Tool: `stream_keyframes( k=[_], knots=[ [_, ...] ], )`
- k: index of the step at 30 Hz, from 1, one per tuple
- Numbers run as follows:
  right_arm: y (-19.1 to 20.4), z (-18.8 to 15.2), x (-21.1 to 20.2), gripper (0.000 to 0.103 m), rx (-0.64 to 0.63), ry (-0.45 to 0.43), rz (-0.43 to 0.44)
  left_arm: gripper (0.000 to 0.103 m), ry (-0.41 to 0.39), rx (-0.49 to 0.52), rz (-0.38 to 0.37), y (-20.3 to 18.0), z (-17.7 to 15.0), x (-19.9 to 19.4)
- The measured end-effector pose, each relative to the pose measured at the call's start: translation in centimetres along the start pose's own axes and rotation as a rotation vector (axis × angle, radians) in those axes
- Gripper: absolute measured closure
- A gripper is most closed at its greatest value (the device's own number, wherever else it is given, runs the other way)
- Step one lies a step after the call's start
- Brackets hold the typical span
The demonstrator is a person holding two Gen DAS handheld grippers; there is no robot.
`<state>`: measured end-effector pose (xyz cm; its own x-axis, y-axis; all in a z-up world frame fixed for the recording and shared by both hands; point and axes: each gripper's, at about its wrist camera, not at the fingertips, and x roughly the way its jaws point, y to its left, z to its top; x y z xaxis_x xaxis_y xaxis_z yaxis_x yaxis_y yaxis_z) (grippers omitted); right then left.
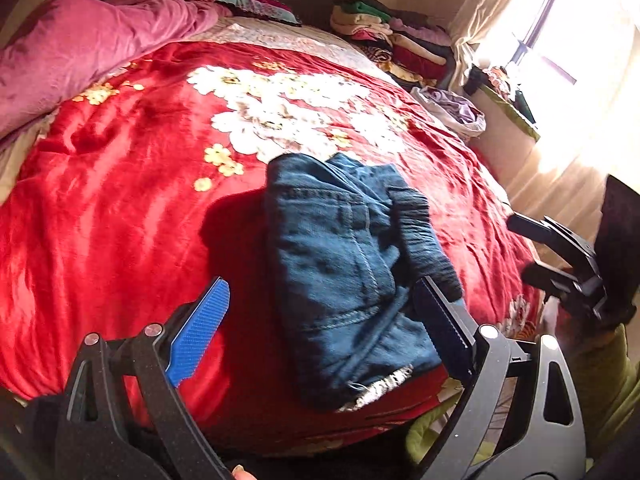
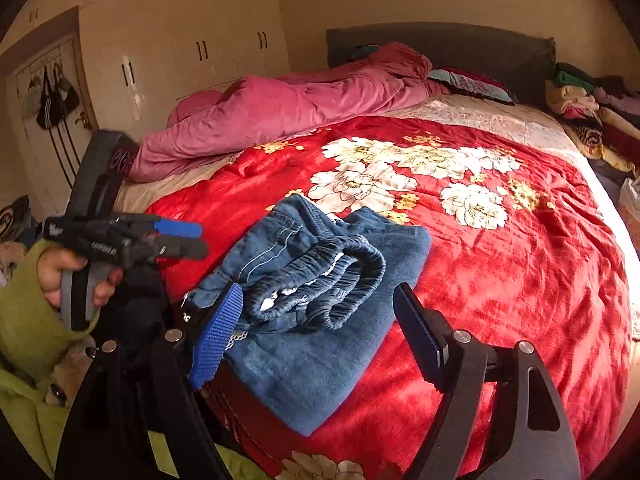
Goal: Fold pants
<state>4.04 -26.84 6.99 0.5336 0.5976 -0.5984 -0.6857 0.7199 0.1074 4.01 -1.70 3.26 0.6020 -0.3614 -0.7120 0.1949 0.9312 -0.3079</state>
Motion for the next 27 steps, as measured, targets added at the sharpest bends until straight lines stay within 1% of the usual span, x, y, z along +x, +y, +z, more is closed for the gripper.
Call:
stream_keyframes(
  k=[1,4,5,6,7,8,9,10,11,12,14,16,17,18,19,20,22,24,25,27],
  knots=[
    [0.9,-0.2,-0.1,0.026,-0.028,0.000,0.005,0.016,-0.007,-0.004,0.019,0.5,0.5,0.0],
    [3.6,-0.8,0.3,0.026,-0.128,0.009,0.033,0.017,-0.020,-0.013,0.040,1.6,2.0,0.0],
    [4.6,-1.0,0.7,0.027,-0.166,0.019,0.042,0.022,-0.022,-0.013,0.037,1.7,2.5,0.1],
    [5.5,-1.1,1.2,0.027,-0.206,0.031,0.035,0.034,-0.019,-0.010,0.026,1.7,3.0,0.5],
    [6.5,-1.2,1.9,0.027,-0.245,0.047,0.031,0.040,-0.010,-0.009,0.017,1.5,3.4,0.9],
    [7.4,-1.4,2.7,0.031,-0.289,0.064,0.033,0.047,0.000,-0.007,-0.001,1.2,3.8,1.5],
    [8.4,-1.5,3.4,0.034,-0.336,0.076,0.026,0.049,0.007,0.007,-0.021,0.7,4.1,2.0],
    [9.2,-1.6,4.1,0.041,-0.379,0.089,0.019,0.050,0.012,0.028,-0.032,0.1,4.3,2.6],
    [9.9,-1.8,4.6,0.045,-0.418,0.095,0.013,0.052,0.023,0.050,-0.035,-0.5,4.4,3.2],
    [10.5,-1.8,5.1,0.046,-0.449,0.097,0.008,0.055,0.038,0.068,-0.035,-0.9,4.5,4.1],
    [11.1,-1.6,6.3,0.050,-0.490,0.105,0.010,0.055,0.074,0.082,-0.038,-1.2,4.5,5.8],
    [11.5,-1.6,7.6,0.051,-0.528,0.125,0.001,0.055,0.118,0.106,-0.010,-1.0,4.4,7.7],
    [11.7,-1.6,8.2,0.062,-0.547,0.134,0.003,0.055,0.131,0.110,0.002,-0.6,4.4,8.4],
    [11.7,-1.7,8.9,0.069,-0.557,0.153,0.018,0.055,0.140,0.095,-0.002,-0.1,4.4,9.0],
    [11.7,-1.9,9.6,0.088,-0.559,0.177,0.035,0.055,0.148,0.082,-0.009,0.3,4.5,9.3],
    [11.6,-2.2,10.3,0.101,-0.554,0.211,0.062,0.055,0.150,0.074,-0.016,0.5,4.5,9.4],
    [11.9,-2.8,10.3,0.101,-0.557,0.247,0.100,0.055,0.144,0.076,-0.026,0.7,4.4,9.2],
    [11.9,-3.0,9.6,0.101,-0.534,0.240,0.141,0.055,0.131,0.086,-0.028,0.7,4.2,9.0],
    [11.7,-3.2,9.6,0.101,-0.514,0.246,0.144,0.054,0.125,0.086,-0.028,0.7,4.1,9.0],
    [11.6,-4.1,10.4,0.101,-0.514,0.273,0.123,0.053,0.116,0.074,-0.030,0.8,4.0,9.1]
  ],
)
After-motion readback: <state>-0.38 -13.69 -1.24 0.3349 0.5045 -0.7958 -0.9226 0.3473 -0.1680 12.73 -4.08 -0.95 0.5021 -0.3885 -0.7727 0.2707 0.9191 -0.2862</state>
